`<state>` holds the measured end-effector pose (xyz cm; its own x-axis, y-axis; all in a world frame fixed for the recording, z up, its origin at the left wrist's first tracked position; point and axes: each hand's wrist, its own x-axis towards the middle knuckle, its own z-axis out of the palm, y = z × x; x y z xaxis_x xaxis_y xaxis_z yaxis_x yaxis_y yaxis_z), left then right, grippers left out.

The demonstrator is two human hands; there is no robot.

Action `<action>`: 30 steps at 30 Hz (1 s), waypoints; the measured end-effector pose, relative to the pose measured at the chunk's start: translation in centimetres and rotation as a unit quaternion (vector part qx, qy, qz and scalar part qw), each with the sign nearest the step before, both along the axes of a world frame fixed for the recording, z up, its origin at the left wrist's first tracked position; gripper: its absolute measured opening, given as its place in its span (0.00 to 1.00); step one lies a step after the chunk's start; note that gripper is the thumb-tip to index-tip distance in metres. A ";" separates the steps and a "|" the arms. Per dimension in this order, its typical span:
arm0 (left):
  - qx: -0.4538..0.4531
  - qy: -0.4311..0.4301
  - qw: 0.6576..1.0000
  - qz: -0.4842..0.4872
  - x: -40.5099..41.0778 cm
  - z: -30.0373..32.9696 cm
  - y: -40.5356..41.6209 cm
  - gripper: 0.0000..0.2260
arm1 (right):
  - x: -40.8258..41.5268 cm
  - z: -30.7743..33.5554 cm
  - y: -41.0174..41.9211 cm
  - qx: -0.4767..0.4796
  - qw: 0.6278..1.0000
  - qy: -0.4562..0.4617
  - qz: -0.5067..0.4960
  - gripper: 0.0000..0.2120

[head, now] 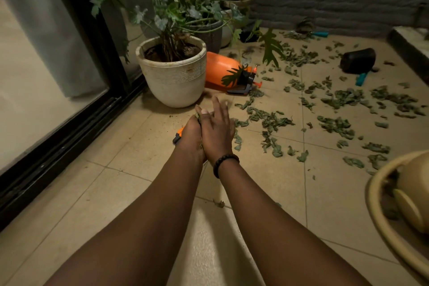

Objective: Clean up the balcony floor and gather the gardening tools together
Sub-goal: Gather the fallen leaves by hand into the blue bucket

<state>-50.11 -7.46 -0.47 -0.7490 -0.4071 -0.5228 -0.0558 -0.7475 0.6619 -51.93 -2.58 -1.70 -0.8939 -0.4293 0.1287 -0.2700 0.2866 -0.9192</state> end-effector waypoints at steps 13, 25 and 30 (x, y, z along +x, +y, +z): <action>-0.053 -0.051 0.990 0.122 -2.4 0.1 -1.4 0.16 | -2.6 -2.4 4.8 -0.191 0.927 -0.241 -0.214 0.22; -0.024 -0.148 0.946 0.286 6.2 -6.0 -9.8 0.15 | 6.9 -17.5 6.7 0.373 0.924 0.005 -0.088 0.42; -0.035 -0.147 0.945 0.290 7.3 -7.1 -10.9 0.14 | 7.3 -16.3 0.1 0.310 0.915 0.105 0.238 0.25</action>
<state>-42.84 -18.36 -7.61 -0.2156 -0.7457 -0.6304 0.1611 -0.6639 0.7303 -44.64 -2.46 -18.05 -0.5709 -0.8116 -0.1241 -0.6512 0.5396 -0.5336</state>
